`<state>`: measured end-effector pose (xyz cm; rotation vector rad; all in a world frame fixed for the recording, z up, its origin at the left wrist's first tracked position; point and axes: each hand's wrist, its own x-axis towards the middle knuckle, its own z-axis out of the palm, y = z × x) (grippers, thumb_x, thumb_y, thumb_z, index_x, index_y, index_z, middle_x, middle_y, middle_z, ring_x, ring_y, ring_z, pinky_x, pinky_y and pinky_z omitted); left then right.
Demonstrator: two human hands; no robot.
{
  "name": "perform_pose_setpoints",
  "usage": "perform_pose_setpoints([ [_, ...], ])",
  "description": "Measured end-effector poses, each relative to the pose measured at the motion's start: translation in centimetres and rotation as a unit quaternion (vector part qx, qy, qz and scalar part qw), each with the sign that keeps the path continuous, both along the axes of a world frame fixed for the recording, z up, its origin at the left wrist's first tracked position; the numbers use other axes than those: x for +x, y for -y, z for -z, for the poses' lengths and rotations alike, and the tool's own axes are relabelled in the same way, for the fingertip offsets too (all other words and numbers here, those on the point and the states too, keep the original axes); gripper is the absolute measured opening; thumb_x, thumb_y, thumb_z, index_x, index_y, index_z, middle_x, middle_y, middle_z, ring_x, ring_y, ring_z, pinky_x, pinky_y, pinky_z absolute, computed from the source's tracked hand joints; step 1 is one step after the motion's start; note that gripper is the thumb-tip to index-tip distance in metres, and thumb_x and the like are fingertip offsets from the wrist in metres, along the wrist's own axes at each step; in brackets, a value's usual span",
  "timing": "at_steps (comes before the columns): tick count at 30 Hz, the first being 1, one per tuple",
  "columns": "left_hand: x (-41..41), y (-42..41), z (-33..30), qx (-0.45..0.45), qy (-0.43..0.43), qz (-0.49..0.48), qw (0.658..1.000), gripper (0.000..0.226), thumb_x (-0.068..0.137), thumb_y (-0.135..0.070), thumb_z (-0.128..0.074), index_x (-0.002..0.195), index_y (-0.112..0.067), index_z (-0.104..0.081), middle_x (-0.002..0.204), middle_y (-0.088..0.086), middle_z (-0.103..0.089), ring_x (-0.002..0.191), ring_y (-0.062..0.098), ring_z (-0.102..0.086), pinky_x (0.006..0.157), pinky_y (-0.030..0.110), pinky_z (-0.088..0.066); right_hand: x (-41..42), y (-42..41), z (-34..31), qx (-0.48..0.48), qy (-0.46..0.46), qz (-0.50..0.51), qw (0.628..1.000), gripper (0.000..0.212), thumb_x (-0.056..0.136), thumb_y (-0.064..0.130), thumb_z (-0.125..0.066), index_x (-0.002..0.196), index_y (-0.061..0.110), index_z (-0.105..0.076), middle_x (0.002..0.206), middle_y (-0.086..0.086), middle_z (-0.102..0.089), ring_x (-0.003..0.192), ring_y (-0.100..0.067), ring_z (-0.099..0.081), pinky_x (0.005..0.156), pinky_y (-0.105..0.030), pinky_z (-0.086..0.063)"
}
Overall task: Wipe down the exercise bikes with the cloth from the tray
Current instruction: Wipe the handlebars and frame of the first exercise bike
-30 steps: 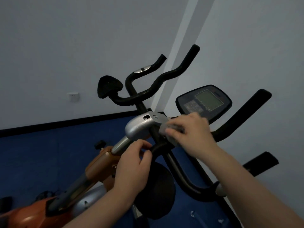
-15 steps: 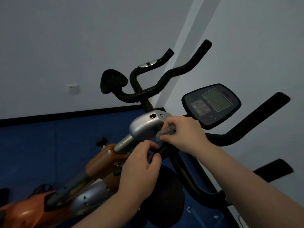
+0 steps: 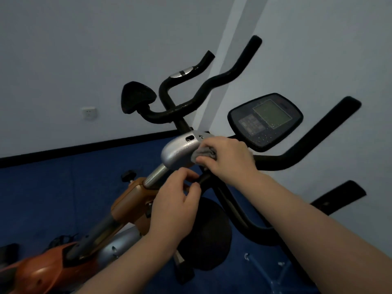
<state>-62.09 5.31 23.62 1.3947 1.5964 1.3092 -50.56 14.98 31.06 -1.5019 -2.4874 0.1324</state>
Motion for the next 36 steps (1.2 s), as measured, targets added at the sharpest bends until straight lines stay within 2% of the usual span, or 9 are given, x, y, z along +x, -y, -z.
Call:
perform_pose_setpoints([
  [4,0.1,0.1,0.0,0.011,0.0,-0.016,1.0,0.017,0.081,-0.037,-0.045,0.089,-0.036,-0.06,0.082,-0.01,-0.064,0.071,0.005,-0.06,0.066,0.038,-0.053,2.4,1.9,-1.8,-0.074,-0.105,-0.063,0.99,0.016,0.082,0.03,-0.07,0.098,0.026,-0.069,0.096,0.007,-0.067,0.091,-0.012,-0.06,0.081,-0.036,-0.05],
  [7,0.4,0.3,0.2,0.045,0.006,-0.043,0.998,0.015,0.085,-0.035,-0.044,0.088,-0.038,-0.058,0.078,-0.012,-0.062,0.065,0.01,-0.06,0.055,0.033,-0.05,5.5,4.8,-2.4,-0.026,-0.186,-0.02,0.982,0.013,0.082,0.031,-0.071,0.095,0.027,-0.07,0.089,0.011,-0.067,0.084,-0.004,-0.061,0.074,-0.026,-0.051],
  [11,0.9,0.8,0.0,0.109,-0.067,-0.057,0.99,0.015,0.087,-0.037,-0.041,0.087,-0.038,-0.055,0.073,-0.017,-0.056,0.066,0.007,-0.056,0.053,0.021,-0.04,7.6,10.7,1.4,-0.051,-0.098,0.139,0.984,0.02,0.084,0.043,-0.065,0.098,0.031,-0.071,0.083,0.011,-0.07,0.075,-0.006,-0.062,0.068,-0.028,-0.052],
  [18,1.2,0.8,0.0,0.122,-0.109,-0.089,0.983,0.018,0.089,-0.035,-0.037,0.088,-0.036,-0.055,0.073,-0.019,-0.055,0.074,0.003,-0.056,0.059,0.009,-0.039,3.7,7.5,2.0,-0.054,-0.095,0.161,0.981,0.027,0.09,0.041,-0.057,0.089,0.016,-0.068,0.083,-0.002,-0.068,0.079,-0.021,-0.063,0.069,-0.032,-0.049],
  [22,1.1,0.9,0.1,0.124,-0.121,-0.093,0.98,0.018,0.09,-0.035,-0.036,0.088,-0.037,-0.054,0.075,-0.02,-0.055,0.071,0.001,-0.055,0.054,0.014,-0.036,5.7,10.4,2.6,-0.015,-0.065,0.123,0.99,0.017,0.086,0.041,-0.061,0.096,0.029,-0.07,0.079,0.007,-0.07,0.073,-0.014,-0.064,0.061,-0.026,-0.047],
  [27,1.2,1.1,-0.1,0.123,-0.132,-0.099,0.979,0.018,0.091,-0.036,-0.035,0.091,-0.038,-0.053,0.082,-0.019,-0.055,0.073,0.003,-0.054,0.063,0.031,-0.045,4.7,7.5,1.9,-0.102,-0.174,0.147,0.968,0.026,0.087,0.04,-0.06,0.087,0.017,-0.071,0.081,-0.001,-0.069,0.077,-0.018,-0.062,0.063,-0.028,-0.044],
  [31,2.5,2.5,-0.8,0.145,-0.212,-0.054,0.965,0.016,0.089,-0.029,-0.042,0.093,-0.032,-0.056,0.087,-0.018,-0.057,0.082,0.004,-0.052,0.078,0.025,-0.035,7.7,11.7,2.4,-0.008,-0.099,0.054,0.994,0.024,0.088,0.037,-0.061,0.11,0.03,-0.066,0.093,0.007,-0.071,0.084,-0.013,-0.064,0.071,-0.026,-0.048],
  [33,3.2,2.5,-1.5,0.156,-0.269,-0.031,0.95,0.014,0.086,-0.03,-0.044,0.092,-0.033,-0.058,0.086,-0.018,-0.059,0.082,0.002,-0.051,0.08,0.021,-0.024,9.2,12.4,2.9,0.024,-0.104,0.005,0.994,0.023,0.087,0.033,-0.061,0.11,0.027,-0.066,0.099,0.008,-0.07,0.089,-0.011,-0.063,0.076,-0.026,-0.05],
  [36,4.4,1.5,-3.0,0.187,-0.273,0.079,0.94,0.017,0.086,-0.032,-0.046,0.094,-0.03,-0.061,0.085,-0.017,-0.062,0.079,0.0,-0.052,0.079,0.023,-0.031,9.7,12.8,4.2,0.109,-0.086,-0.039,0.99,0.021,0.089,0.022,-0.056,0.105,0.015,-0.068,0.101,0.0,-0.069,0.088,-0.019,-0.062,0.076,-0.034,-0.05],
])
